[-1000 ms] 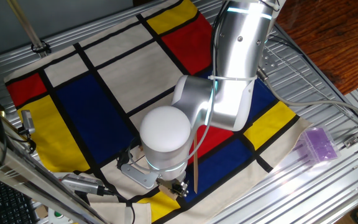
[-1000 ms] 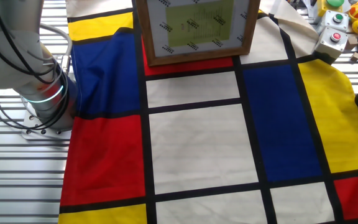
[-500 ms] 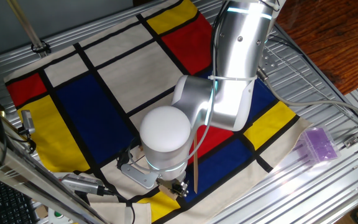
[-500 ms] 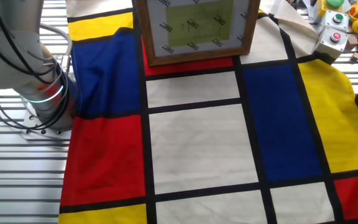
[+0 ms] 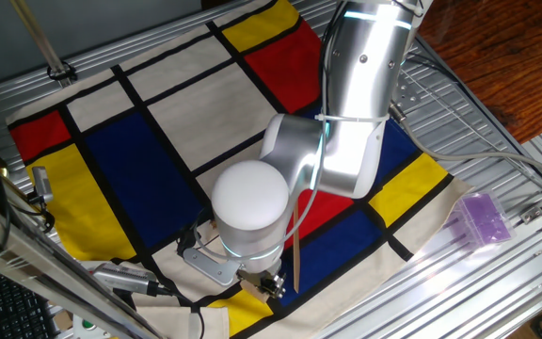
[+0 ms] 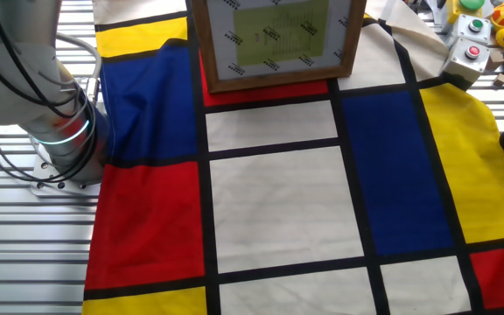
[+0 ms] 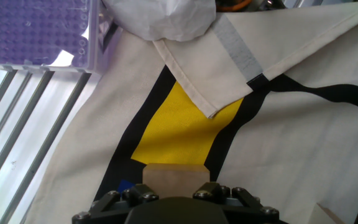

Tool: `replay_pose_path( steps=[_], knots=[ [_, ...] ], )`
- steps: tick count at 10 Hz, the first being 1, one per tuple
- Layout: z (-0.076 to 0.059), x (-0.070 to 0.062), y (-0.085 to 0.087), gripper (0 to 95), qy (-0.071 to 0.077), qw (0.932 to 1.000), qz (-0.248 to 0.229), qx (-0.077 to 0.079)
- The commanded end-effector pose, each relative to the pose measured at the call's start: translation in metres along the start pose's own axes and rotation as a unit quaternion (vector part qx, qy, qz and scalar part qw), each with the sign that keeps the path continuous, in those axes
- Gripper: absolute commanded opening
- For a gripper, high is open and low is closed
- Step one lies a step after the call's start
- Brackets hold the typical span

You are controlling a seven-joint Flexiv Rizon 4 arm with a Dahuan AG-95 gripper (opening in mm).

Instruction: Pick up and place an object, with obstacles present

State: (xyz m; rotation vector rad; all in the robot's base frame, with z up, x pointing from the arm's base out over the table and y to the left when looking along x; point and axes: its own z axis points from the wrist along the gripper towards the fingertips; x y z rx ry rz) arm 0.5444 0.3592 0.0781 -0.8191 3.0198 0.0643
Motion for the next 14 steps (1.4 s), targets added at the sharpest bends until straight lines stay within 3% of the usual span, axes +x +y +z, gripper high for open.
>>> replay_pose_path(
  steps=[1,6,7,11,12,13,14],
  knots=[
    [0.000,0.000,0.000,38.0,0.000,1.0000,0.000,0.000],
    [0.002,0.000,0.000,38.0,0.002,1.0000,-0.009,0.002],
    [0.002,0.000,0.000,76.0,0.002,0.9999,-0.010,0.002],
    [-0.002,-0.001,0.000,76.0,0.004,1.0000,-0.006,0.001],
    [-0.010,-0.001,-0.001,57.0,0.009,0.9999,-0.006,0.003],
    [-0.019,-0.001,-0.002,57.0,0.009,0.9999,-0.006,0.001],
    [-0.036,-0.001,-0.003,38.0,0.009,1.0000,-0.001,0.001]
  ],
)
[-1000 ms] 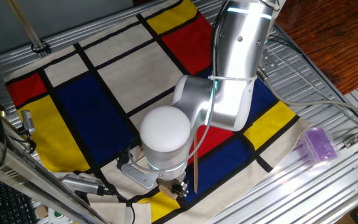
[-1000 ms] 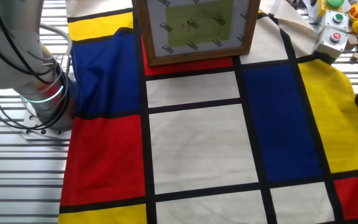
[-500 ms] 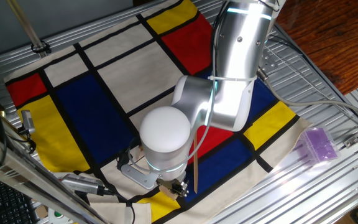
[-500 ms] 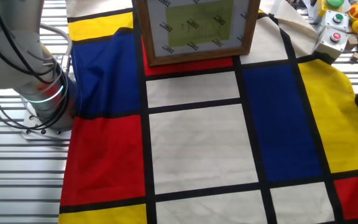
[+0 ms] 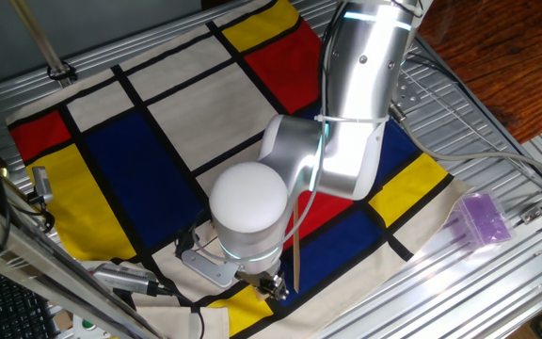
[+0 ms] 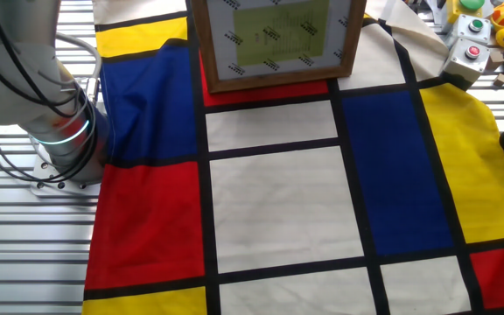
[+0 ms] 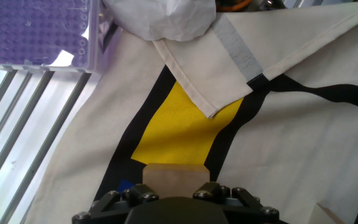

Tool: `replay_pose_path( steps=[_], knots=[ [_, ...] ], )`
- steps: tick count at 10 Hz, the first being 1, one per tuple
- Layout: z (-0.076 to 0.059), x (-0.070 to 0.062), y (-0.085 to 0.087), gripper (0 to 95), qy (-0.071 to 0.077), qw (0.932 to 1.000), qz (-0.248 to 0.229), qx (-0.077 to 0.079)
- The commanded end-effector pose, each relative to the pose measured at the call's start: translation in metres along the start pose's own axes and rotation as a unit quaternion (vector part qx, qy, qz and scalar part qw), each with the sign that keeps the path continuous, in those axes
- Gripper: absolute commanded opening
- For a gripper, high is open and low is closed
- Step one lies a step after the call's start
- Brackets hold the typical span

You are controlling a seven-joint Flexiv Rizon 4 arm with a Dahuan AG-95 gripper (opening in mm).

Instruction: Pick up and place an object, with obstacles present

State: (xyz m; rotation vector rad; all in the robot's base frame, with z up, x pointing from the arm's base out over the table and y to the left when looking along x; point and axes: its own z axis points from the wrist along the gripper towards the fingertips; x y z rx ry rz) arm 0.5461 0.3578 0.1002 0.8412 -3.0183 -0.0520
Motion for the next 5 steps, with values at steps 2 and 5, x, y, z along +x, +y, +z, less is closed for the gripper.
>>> replay_pose_path(
  steps=[2,5],
  knots=[
    [-0.039,0.002,0.001,0.0,0.006,0.9995,0.030,-0.004],
    [-0.087,0.009,0.015,0.0,0.022,0.9987,0.041,-0.019]
  ],
)
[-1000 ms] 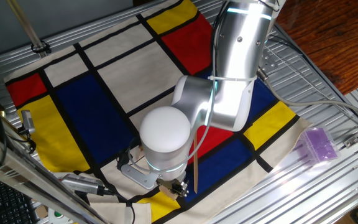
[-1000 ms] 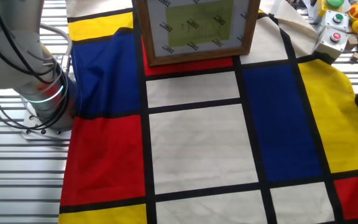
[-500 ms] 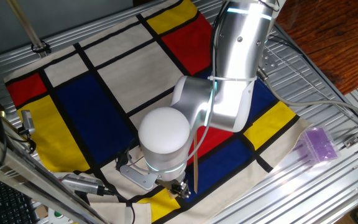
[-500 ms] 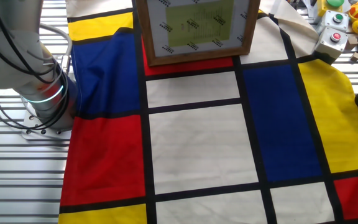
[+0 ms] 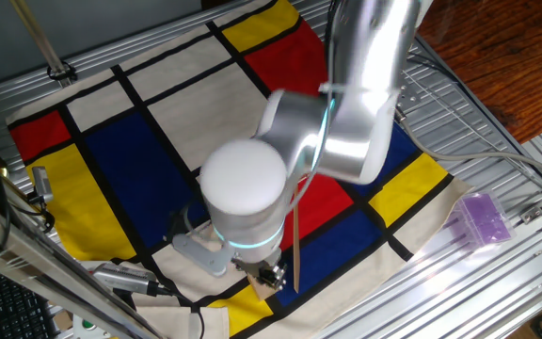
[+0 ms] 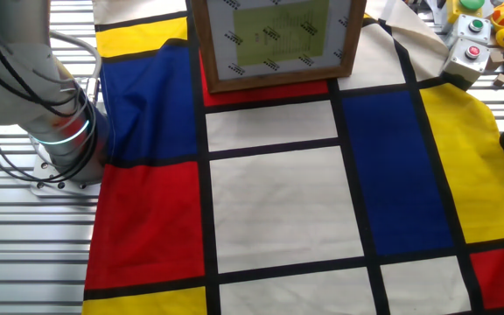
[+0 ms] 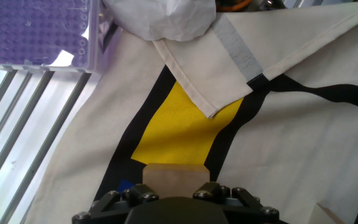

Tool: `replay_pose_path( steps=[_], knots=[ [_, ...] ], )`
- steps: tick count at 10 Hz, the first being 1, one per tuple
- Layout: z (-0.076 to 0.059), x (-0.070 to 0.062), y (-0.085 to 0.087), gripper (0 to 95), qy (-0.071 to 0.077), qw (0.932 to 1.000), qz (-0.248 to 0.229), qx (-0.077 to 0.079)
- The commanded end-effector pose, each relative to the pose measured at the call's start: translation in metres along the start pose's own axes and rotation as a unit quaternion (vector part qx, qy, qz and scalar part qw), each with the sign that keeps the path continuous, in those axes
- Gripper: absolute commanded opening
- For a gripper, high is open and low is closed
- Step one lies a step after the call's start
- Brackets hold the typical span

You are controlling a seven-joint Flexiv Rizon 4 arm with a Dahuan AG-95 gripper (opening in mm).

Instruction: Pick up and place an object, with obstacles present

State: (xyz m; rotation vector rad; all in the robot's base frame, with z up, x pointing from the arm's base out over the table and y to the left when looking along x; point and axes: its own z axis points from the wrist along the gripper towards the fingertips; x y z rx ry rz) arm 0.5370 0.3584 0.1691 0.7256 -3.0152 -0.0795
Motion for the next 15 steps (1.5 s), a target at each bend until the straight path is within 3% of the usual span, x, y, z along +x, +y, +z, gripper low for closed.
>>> replay_pose_path(
  steps=[1,10,12,15],
  knots=[
    [-0.028,0.005,0.010,0.0,0.017,0.9998,0.007,-0.006],
    [-0.100,0.030,-0.027,0.0,0.049,0.9982,-0.025,-0.026],
    [-0.105,0.033,-0.035,0.0,0.050,0.9980,-0.031,-0.024],
    [-0.102,0.039,-0.062,0.0,0.050,0.9963,-0.067,-0.022]
  ],
)
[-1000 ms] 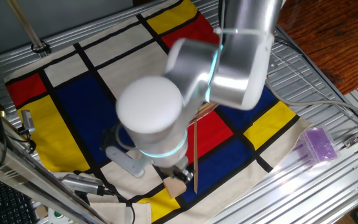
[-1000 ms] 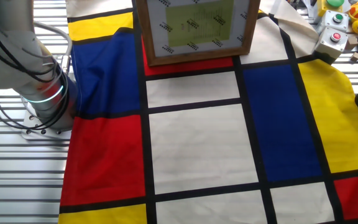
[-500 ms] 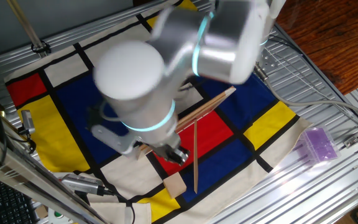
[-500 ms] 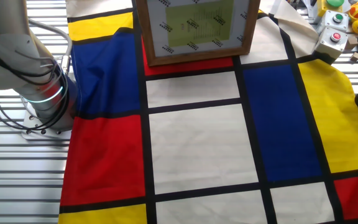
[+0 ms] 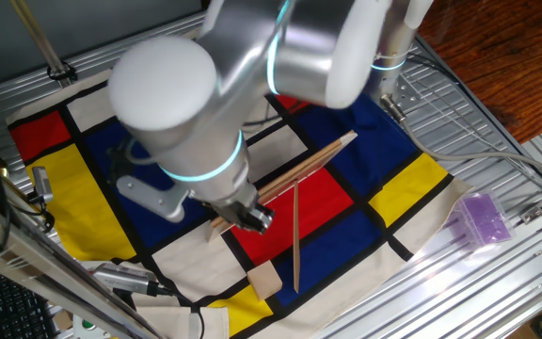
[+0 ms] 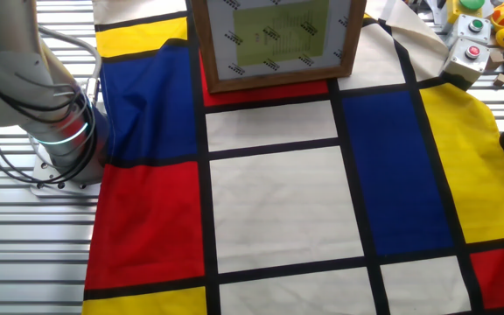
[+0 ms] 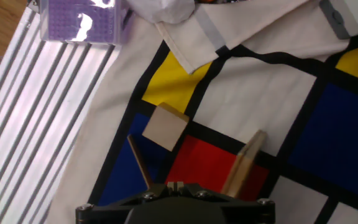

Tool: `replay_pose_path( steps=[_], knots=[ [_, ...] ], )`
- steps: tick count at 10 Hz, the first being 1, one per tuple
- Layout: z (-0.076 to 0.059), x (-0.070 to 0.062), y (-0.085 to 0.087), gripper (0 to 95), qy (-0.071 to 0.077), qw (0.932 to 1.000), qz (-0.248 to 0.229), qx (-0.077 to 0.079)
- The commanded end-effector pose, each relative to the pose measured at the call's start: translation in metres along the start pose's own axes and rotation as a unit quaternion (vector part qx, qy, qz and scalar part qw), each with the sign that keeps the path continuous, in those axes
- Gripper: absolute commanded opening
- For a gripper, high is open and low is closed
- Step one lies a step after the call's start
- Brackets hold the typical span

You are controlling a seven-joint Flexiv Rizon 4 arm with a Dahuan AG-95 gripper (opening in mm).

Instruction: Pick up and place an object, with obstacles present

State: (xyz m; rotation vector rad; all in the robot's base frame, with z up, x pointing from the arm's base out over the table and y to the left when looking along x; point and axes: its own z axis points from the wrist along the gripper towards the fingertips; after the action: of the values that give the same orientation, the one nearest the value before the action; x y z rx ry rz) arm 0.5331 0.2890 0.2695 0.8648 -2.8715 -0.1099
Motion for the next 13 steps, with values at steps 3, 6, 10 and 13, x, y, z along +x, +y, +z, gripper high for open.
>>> replay_pose_path(
  steps=[3,6,10,13],
  knots=[
    [-0.005,0.012,-0.021,0.0,0.005,0.9994,-0.032,0.005],
    [0.001,0.016,-0.034,0.0,0.013,0.9973,-0.069,0.021],
    [0.004,0.017,-0.036,0.0,0.011,0.9969,-0.075,0.022],
    [0.004,0.017,-0.036,0.0,0.013,0.9979,-0.058,0.023]
  ],
)
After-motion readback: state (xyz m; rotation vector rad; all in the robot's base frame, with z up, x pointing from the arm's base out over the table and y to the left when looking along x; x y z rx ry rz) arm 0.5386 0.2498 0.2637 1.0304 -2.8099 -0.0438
